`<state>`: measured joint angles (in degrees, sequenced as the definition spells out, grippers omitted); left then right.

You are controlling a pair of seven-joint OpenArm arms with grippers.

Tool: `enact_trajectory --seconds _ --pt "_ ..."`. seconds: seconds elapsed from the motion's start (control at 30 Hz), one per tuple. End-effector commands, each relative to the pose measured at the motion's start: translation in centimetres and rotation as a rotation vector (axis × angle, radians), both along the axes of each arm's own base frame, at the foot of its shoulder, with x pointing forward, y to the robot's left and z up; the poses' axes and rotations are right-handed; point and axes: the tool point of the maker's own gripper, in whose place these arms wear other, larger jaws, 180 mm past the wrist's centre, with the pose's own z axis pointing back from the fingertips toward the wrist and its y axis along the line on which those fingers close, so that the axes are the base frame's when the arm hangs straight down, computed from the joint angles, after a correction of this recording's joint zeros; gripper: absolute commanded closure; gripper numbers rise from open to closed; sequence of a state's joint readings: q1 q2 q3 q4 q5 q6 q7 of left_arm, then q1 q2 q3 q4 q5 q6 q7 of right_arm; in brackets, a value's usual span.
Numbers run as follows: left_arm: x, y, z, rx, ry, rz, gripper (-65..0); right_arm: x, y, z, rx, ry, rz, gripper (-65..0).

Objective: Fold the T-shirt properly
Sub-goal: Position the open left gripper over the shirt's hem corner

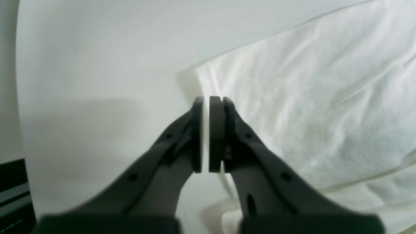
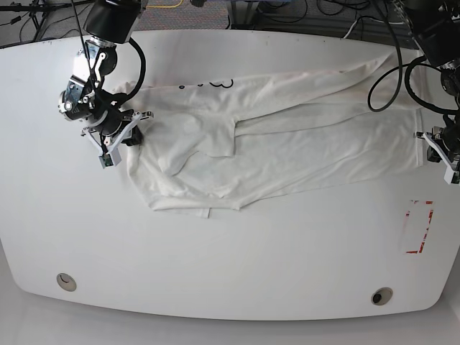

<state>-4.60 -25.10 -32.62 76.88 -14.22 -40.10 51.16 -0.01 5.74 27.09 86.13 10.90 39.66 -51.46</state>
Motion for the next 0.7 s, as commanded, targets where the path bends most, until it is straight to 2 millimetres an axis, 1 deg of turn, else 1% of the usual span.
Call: enact_trajectory --seconds 0.0,0.07,0.13,0.2,0.33,0.47,0.67 --pt "1.0 0.8 2.1 0.026 -0.055 -0.002 -1.6 0.6 -0.4 0.8 -0.012 -0.026 0.007 0.0" --pt "0.4 1.1 1.6 0.028 -0.036 0.005 -3.8 0.1 -0.5 0.4 -0.019 -0.009 0.005 -0.1" --pt "0.5 1.2 1.4 0.019 -0.03 0.011 -15.7 0.0 -0.4 0.4 -0.018 -0.007 0.007 -0.1" --pt "0.5 1.4 1.2 0.015 -0.028 0.016 -26.1 -0.1 -0.4 0.3 -0.02 -0.002 0.007 -0.2" --pt "0.7 1.4 0.7 -0.005 -0.027 0.022 -36.9 -0.1 -0.4 0.3 -0.02 -0.003 0.007 -0.3" --pt "1.0 1.0 -0.2 -0.034 -0.02 0.021 -43.3 -0.3 -0.5 0.3 -0.025 0.0 0.009 -0.1" --pt "1.6 0.4 -1.5 -0.086 -0.01 0.024 -42.6 -0.3 -0.4 0.3 -0.024 -0.001 0.009 -0.1"
